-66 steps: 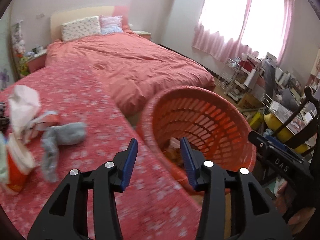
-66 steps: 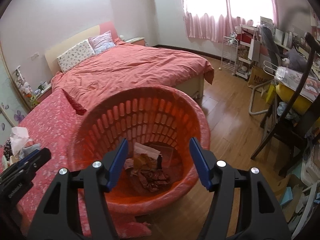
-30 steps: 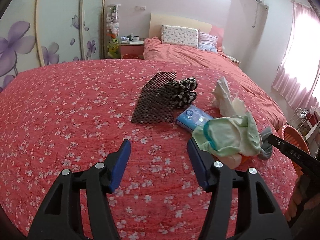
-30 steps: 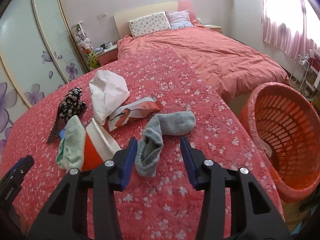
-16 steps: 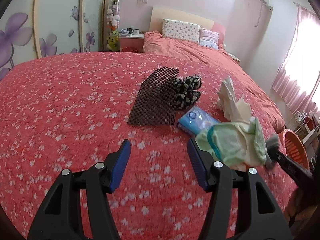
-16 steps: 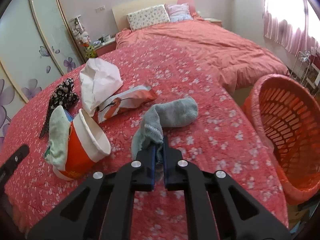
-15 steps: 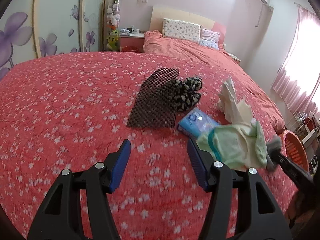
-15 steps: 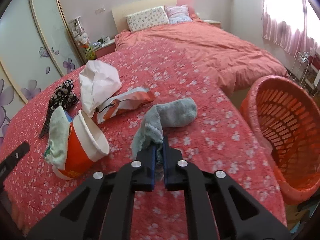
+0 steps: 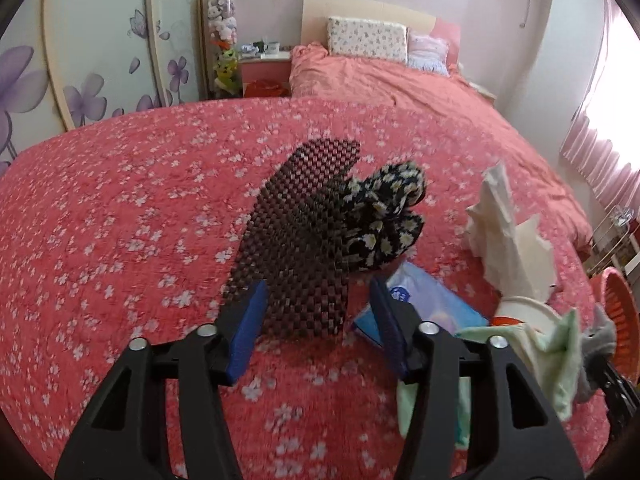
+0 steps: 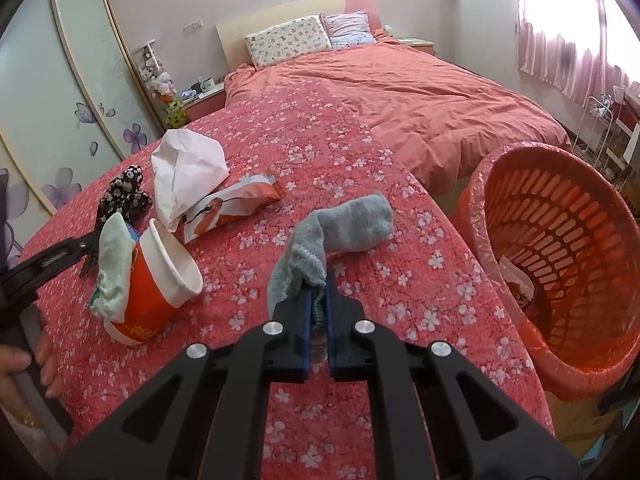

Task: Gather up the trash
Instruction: 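Grasp the black mesh pad with the left tool while the right tool carries the sock toward the basket, then carry the mesh pad and sock over the orange basket and open both tools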

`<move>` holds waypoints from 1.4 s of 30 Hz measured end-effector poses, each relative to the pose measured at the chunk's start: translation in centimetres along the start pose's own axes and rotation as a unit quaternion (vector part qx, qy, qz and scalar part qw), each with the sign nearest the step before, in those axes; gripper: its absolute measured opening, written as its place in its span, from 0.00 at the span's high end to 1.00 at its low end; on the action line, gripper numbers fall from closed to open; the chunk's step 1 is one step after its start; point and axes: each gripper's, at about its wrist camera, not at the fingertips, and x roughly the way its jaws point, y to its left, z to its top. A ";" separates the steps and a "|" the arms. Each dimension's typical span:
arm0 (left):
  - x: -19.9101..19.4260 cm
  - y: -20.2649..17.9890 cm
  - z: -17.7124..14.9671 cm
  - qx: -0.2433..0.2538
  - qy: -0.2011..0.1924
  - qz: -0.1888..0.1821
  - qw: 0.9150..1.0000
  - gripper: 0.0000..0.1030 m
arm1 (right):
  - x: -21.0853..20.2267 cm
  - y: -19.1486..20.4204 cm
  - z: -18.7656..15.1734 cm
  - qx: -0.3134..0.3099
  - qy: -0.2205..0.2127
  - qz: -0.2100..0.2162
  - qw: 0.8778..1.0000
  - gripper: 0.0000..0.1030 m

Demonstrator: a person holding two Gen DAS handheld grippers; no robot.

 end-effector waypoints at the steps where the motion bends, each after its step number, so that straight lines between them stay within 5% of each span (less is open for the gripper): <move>1: 0.2 0.0 0.0 0.001 0.003 0.004 1.000 0.64 | -0.1 0.0 0.0 0.000 0.000 0.000 1.000 0.93; 2: 0.5 0.1 0.0 0.000 0.008 0.006 1.000 0.77 | -0.2 0.0 0.0 0.000 -0.001 0.000 1.000 0.93; 5: 0.2 0.8 -0.2 -0.009 0.006 0.001 1.000 0.93 | -0.7 -0.2 0.0 -0.003 -0.005 -0.002 1.000 0.93; 14: -5.6 1.7 -0.5 0.002 -0.050 -0.028 0.998 0.95 | -3.7 -0.8 0.6 0.002 -0.032 0.006 0.999 0.93; 23: -10.6 -1.4 -1.5 0.024 -0.079 -0.089 0.993 0.95 | -7.4 -1.4 0.2 -0.006 -0.061 0.011 0.998 0.93; 42: -13.7 -13.0 -6.2 0.118 -0.066 -0.225 0.965 0.95 | -13.4 -8.6 -2.0 0.017 -0.119 -0.042 0.992 0.93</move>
